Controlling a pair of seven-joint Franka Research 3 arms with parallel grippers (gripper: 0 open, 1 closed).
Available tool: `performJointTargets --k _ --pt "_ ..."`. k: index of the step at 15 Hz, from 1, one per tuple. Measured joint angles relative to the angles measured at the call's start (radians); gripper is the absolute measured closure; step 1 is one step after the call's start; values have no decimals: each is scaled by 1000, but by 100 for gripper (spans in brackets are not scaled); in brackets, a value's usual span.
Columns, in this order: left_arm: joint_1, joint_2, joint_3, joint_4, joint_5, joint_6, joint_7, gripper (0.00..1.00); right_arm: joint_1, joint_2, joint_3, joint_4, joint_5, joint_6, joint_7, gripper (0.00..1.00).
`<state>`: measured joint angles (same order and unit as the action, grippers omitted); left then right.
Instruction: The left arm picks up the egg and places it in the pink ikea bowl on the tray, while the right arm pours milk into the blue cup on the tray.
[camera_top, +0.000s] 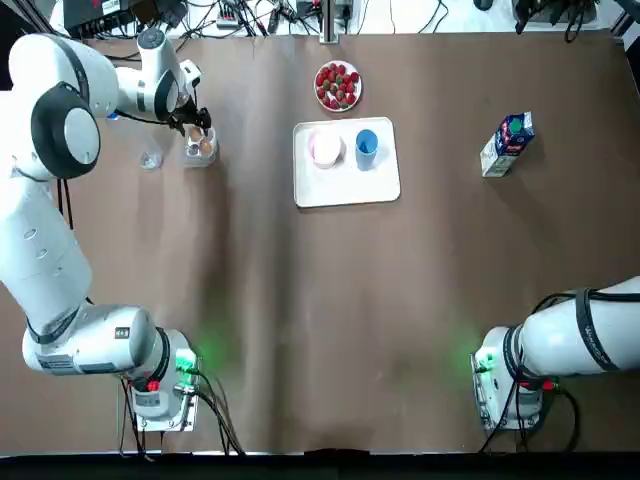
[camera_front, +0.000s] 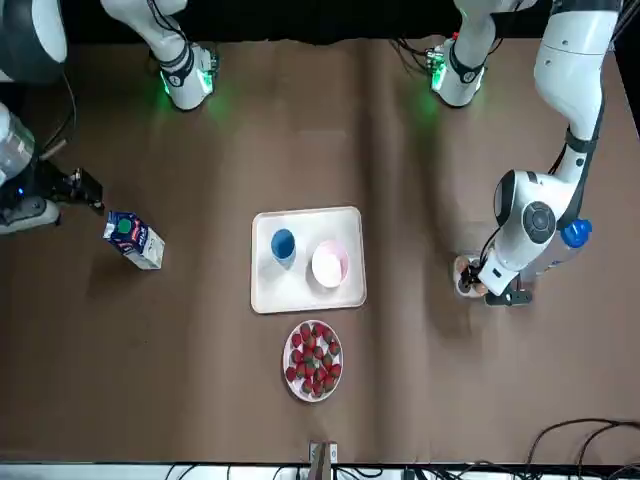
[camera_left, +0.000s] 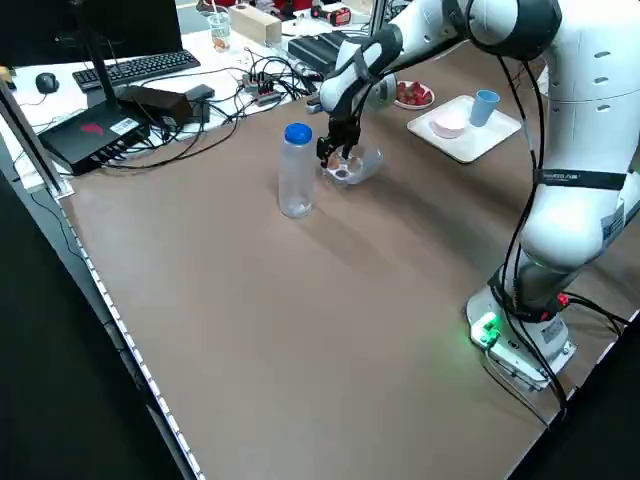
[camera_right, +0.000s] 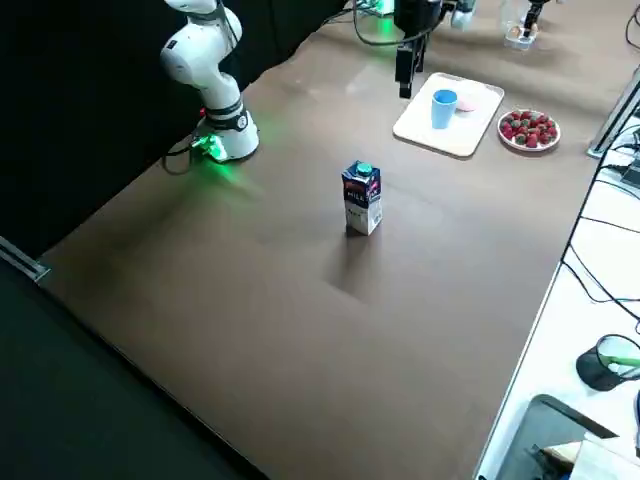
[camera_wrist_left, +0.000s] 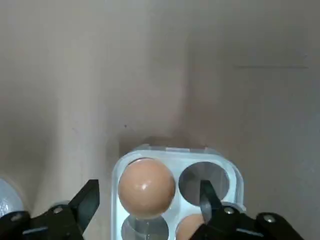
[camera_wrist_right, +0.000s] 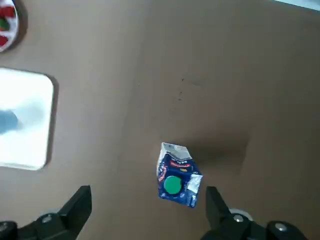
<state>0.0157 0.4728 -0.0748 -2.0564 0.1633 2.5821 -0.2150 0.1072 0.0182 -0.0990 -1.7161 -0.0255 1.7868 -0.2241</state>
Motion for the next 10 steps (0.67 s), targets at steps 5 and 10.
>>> performJointTargets --k 5,10 --pt "0 -2 0 -1 0 0 -1 32 -114 70 -5 2 17 25 -261 0" --pt "0 -5 0 -1 0 0 -2 36 -234 155 -6 37 144 49 -595 0"
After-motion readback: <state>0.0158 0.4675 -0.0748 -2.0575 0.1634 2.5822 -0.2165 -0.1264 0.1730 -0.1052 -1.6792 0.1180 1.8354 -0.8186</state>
